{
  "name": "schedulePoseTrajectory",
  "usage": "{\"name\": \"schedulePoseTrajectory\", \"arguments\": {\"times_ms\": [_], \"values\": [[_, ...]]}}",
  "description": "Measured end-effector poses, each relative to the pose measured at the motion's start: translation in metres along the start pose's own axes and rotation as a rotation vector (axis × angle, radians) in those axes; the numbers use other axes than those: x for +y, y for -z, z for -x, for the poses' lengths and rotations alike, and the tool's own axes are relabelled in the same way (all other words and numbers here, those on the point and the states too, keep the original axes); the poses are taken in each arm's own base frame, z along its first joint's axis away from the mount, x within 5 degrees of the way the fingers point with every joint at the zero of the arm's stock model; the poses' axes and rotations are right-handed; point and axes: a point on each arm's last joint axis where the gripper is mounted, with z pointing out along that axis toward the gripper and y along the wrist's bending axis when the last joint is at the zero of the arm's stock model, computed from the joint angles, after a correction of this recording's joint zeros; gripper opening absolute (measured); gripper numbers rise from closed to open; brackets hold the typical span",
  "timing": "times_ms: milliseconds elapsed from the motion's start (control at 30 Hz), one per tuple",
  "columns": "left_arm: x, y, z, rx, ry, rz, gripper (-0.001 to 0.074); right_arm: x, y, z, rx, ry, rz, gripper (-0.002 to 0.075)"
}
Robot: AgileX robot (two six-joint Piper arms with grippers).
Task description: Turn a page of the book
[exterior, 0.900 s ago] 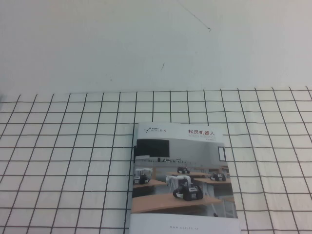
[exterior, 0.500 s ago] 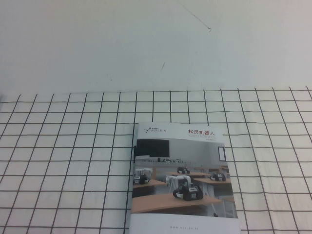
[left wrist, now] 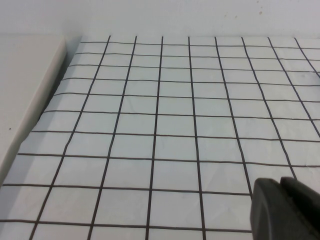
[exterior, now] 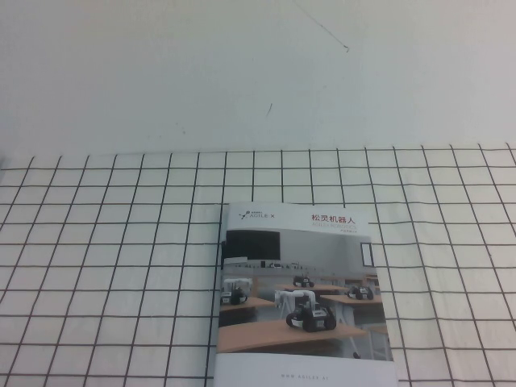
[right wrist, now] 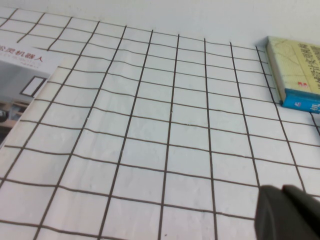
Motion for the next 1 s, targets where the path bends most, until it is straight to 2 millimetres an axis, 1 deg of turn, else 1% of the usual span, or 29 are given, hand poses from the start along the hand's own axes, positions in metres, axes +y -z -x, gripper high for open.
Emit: {"name": "schedulePoseTrajectory", "arguments": {"times_ms": [800,1000], "values": [[0.0003,0.0000,0.0000,0.000,-0.009,0.004,-0.0002,0.0000,0.0000,0.0000,0.000,0.000,0.000,-0.0002],[0.0004,-0.0007,0.0027,-0.046,-0.013,0.003,-0.0002,-0.0005,0.0000,0.0022,-0.024,0.000,-0.006,-0.0002]]}}
